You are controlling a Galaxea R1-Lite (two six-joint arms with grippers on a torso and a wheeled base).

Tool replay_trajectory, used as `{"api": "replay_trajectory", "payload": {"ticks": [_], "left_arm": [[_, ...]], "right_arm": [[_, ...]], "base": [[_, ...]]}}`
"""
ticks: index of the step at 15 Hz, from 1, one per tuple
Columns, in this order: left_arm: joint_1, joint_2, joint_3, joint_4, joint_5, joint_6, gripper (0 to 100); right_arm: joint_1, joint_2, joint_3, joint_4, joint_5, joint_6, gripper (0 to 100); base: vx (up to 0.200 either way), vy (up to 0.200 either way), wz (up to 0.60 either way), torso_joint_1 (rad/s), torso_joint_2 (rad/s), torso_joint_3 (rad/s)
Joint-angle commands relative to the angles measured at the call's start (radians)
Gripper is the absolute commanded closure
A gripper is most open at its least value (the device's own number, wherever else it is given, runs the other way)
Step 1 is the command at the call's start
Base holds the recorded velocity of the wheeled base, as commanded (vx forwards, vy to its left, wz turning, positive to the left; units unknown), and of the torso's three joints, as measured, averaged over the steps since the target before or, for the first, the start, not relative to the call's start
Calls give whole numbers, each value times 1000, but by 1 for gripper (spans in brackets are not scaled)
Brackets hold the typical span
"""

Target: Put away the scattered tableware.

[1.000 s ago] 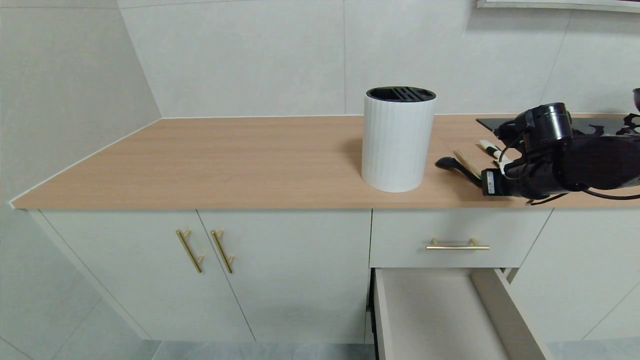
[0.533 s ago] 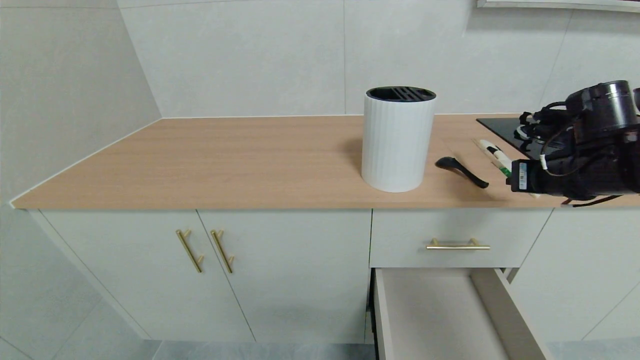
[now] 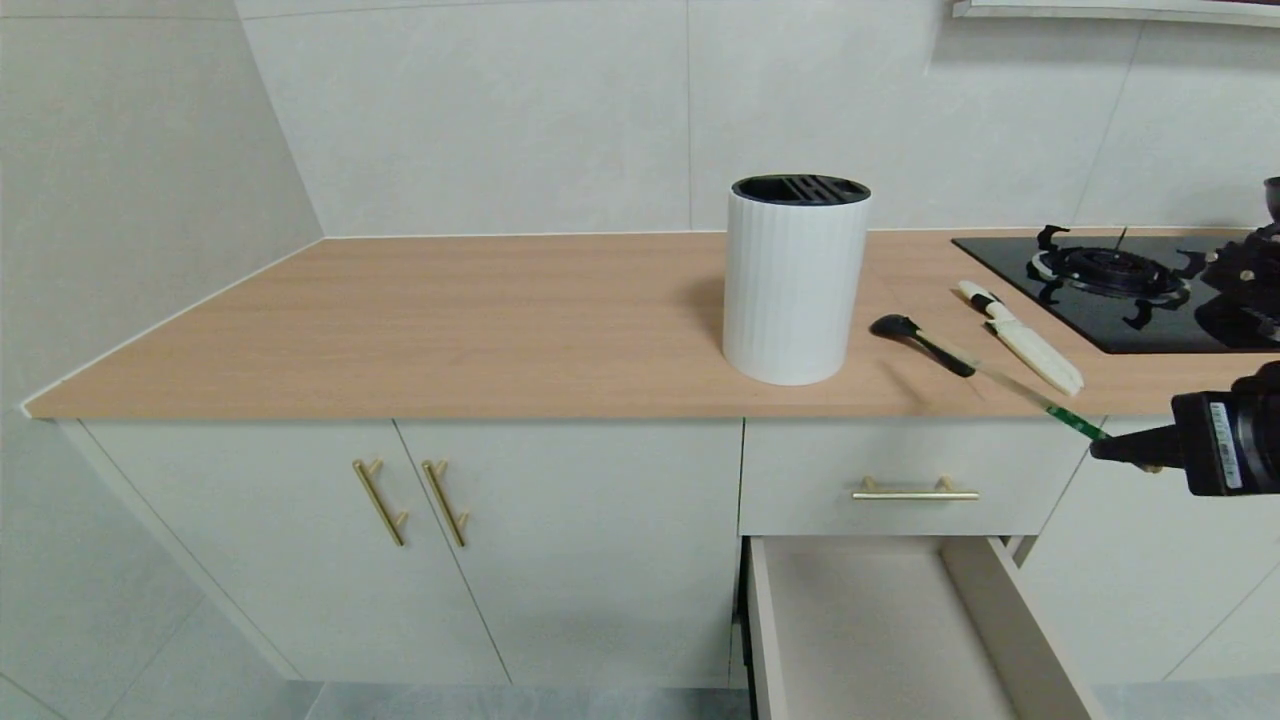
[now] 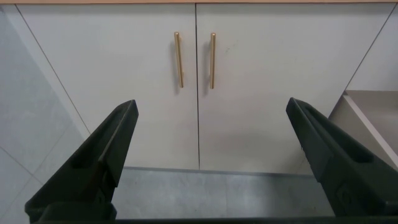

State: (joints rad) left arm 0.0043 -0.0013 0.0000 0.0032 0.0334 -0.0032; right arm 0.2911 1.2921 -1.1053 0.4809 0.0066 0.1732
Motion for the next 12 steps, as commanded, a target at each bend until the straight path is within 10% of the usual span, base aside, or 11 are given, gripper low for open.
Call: {"api": "replay_trajectory", "payload": {"ticks": [1,12], "left_arm": [[0,1,0,0,0,0,0],[0,1,0,0,0,-1,0]], "right_arm": [[5,-63,9,33,53,-21,100],[77,-30,130,58,165,-159,100]], "base": [[0,0,0,0,0,0],[0,0,0,0,0,0]]}}
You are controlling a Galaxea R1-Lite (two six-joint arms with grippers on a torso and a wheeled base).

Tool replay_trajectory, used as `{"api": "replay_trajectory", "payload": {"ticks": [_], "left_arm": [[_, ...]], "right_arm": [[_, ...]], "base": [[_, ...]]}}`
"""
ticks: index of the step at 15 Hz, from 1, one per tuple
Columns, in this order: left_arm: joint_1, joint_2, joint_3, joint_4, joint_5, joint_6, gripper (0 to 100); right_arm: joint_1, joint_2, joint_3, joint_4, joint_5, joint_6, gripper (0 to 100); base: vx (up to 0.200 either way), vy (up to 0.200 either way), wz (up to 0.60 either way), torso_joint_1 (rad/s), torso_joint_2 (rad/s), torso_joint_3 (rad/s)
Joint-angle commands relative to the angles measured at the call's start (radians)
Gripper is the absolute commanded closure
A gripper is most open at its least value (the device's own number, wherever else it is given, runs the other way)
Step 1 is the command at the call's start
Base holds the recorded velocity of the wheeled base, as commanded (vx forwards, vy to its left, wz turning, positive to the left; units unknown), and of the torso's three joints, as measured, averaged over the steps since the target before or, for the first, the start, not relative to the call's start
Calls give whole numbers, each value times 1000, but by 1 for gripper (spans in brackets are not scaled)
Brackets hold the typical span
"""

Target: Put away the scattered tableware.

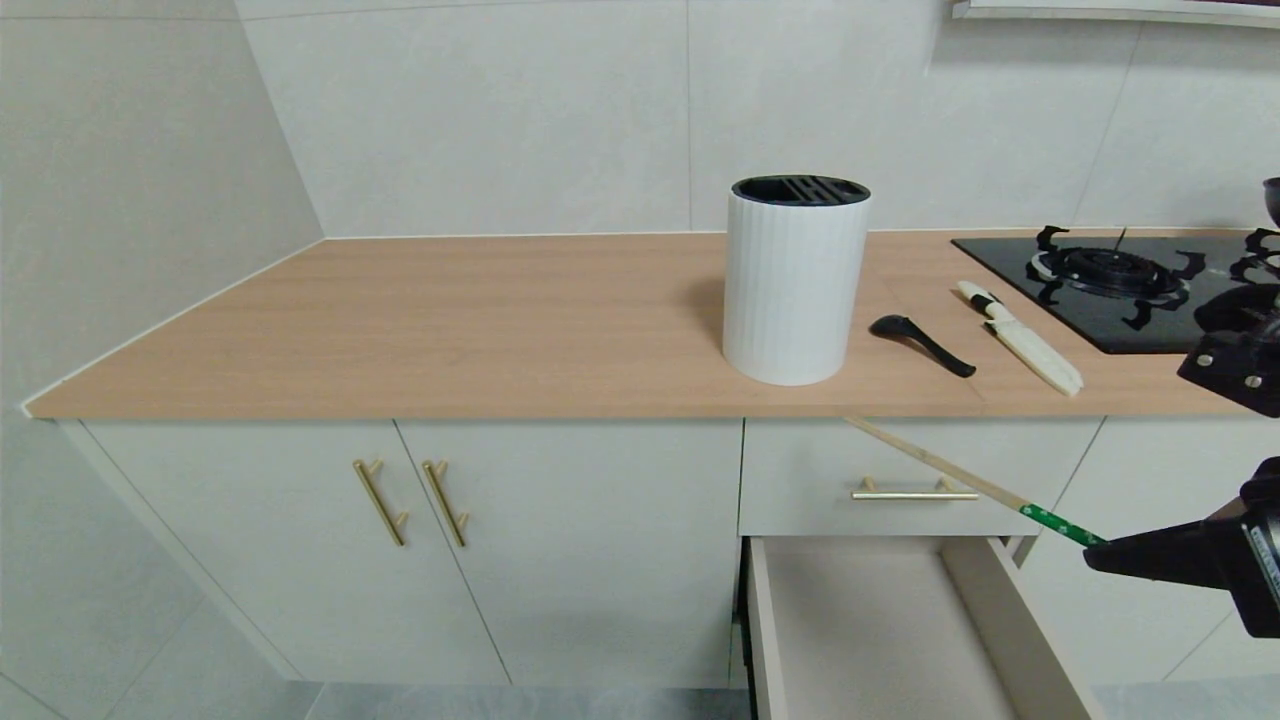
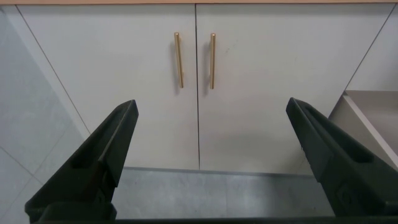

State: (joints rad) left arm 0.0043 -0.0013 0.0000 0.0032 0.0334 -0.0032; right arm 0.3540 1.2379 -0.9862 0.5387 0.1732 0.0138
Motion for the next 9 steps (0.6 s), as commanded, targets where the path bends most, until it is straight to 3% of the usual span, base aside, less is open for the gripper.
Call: {"api": "replay_trajectory", "payload": {"ticks": [1,9], "left_arm": [[0,1,0,0,0,-1,0],[0,1,0,0,2,0,0]], "right_arm": [[17,32,11,0,-1,0,100],[48,60,27,-5,-4,0,100]], "base": [[0,0,0,0,0,0],[0,0,0,-20,49,32]]}}
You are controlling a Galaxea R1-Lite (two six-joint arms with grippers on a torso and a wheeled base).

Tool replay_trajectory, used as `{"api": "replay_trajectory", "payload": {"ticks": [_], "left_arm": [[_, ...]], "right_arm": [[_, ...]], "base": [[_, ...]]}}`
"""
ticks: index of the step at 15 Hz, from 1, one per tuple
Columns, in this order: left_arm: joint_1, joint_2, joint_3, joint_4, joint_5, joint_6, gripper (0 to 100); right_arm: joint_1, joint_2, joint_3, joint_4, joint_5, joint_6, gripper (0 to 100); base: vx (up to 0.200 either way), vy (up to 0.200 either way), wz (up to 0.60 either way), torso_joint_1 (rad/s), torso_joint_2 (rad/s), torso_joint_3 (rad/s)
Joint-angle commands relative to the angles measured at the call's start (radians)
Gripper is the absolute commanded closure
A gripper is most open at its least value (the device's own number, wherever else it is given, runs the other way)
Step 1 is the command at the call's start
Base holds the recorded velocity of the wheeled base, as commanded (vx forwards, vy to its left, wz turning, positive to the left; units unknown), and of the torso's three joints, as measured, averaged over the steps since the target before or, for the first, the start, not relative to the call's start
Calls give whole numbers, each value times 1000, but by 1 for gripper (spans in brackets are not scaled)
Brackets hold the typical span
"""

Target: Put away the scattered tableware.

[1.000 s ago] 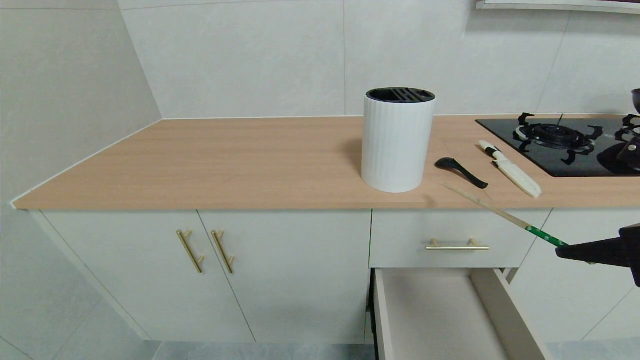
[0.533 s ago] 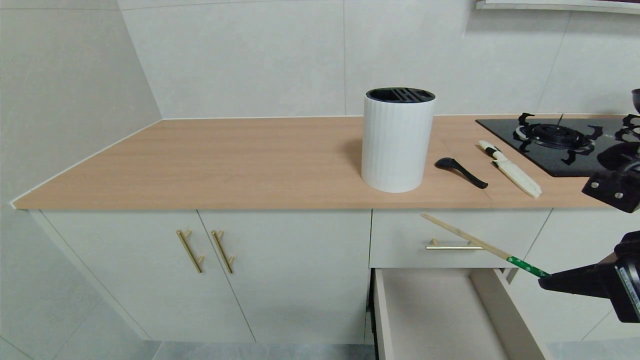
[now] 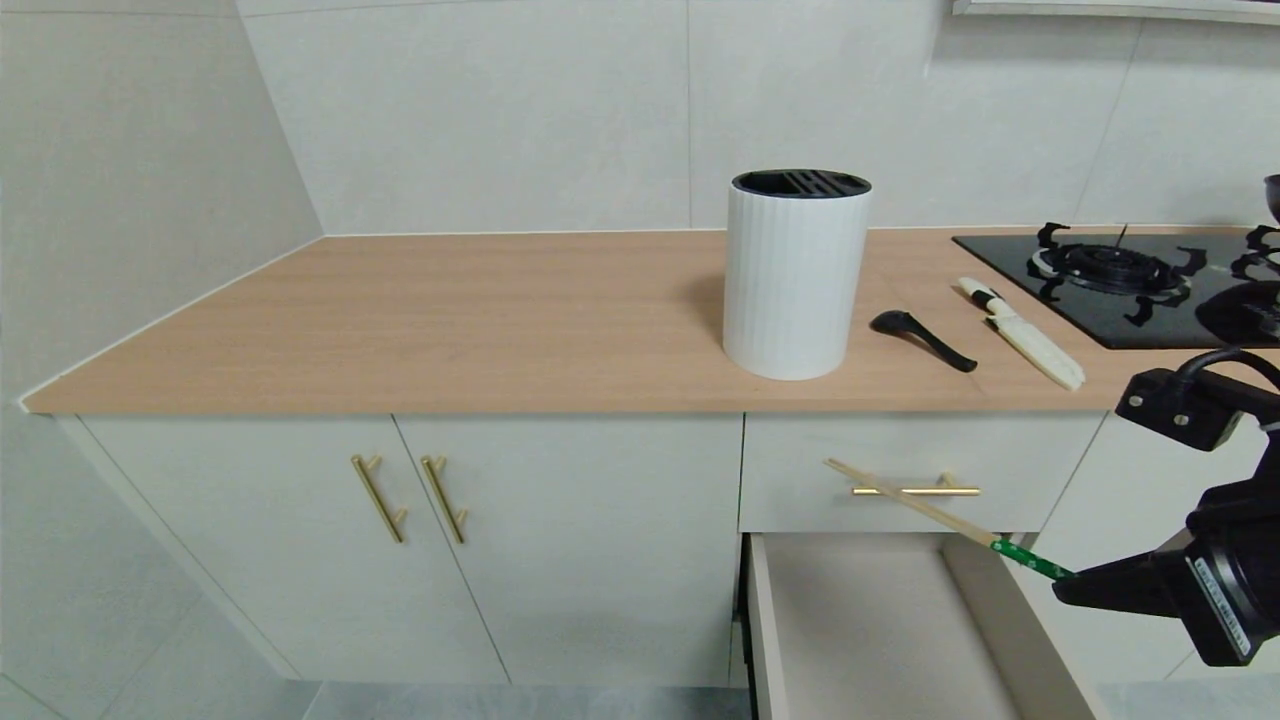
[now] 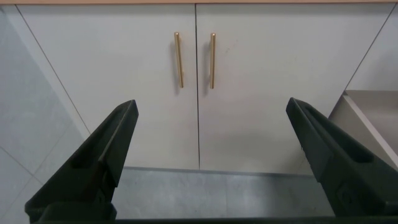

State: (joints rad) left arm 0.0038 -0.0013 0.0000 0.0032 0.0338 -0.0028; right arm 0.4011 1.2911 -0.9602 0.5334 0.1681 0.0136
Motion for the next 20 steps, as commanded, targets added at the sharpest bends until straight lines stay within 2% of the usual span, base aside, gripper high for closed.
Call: {"api": "replay_trajectory", "payload": {"ticks": [1,14,18,20], "left_arm": [[1,1,0,0,1,-2,0],[1,1,0,0,1,0,0],[1,1,0,0,0,0,0],[1,1,0,0,0,-2,0]], "right_arm": [[1,5,3,0,1,0,100],[12,13,6,0,1,-1,100],[12,24,5,-3,2,0,100],[12,43,20,-49,4,0,100]], "base": [[0,0,0,-144,369,222],[0,0,0,-137,441,296],[0,0,0,-30,97,69],[0,0,0,0,0,0]]}}
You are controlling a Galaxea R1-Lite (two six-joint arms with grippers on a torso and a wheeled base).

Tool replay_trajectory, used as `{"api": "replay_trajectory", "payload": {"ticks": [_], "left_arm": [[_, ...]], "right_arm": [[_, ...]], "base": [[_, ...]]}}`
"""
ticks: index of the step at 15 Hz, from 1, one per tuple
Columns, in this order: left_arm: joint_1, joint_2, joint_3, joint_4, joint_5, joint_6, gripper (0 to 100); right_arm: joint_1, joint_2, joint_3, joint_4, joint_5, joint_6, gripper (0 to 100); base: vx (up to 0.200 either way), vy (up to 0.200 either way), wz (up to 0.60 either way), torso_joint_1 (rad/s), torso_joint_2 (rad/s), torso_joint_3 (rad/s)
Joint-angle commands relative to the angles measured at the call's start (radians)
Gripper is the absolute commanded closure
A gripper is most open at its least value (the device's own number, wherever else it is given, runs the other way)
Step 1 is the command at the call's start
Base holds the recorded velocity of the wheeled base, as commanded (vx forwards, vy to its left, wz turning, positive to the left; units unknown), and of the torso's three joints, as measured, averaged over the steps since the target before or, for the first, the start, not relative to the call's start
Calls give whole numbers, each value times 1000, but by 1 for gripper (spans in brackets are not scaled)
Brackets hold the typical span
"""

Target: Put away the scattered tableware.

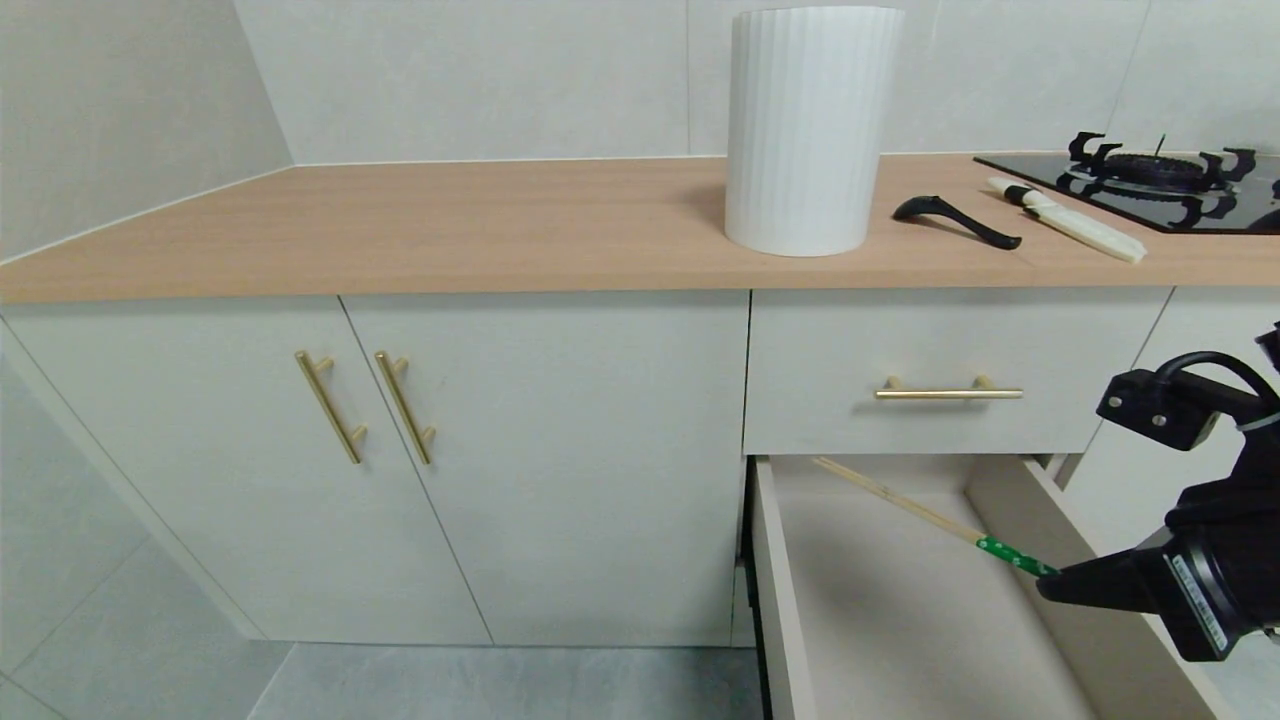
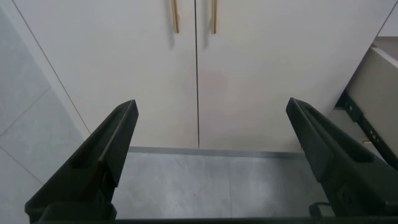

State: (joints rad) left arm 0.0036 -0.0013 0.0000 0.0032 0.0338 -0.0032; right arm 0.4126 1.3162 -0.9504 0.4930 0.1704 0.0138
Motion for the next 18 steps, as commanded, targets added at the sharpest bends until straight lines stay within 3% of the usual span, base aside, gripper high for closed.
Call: {"api": "replay_trajectory", "payload": {"ticks": [1,5,11,14,18], "left_arm": [[1,1,0,0,0,0,0],[1,1,0,0,0,0,0],[1,1,0,0,0,0,0],[1,1,0,0,0,-1,0],[1,1,0,0,1,0,0]], "right_arm": [[0,46,18,-33,-5,2,100],[-1,259,7,-63,-32,38,100],[0,564,5,-301,-91,204,100],[0,655,1,-356,-164,225,100],[15,684,-4,-364,-157,271,100]], "base": [[0,0,0,0,0,0],[0,0,0,0,0,0],[0,0,0,0,0,0],[0,0,0,0,0,0],[0,0,0,0,0,0]]}}
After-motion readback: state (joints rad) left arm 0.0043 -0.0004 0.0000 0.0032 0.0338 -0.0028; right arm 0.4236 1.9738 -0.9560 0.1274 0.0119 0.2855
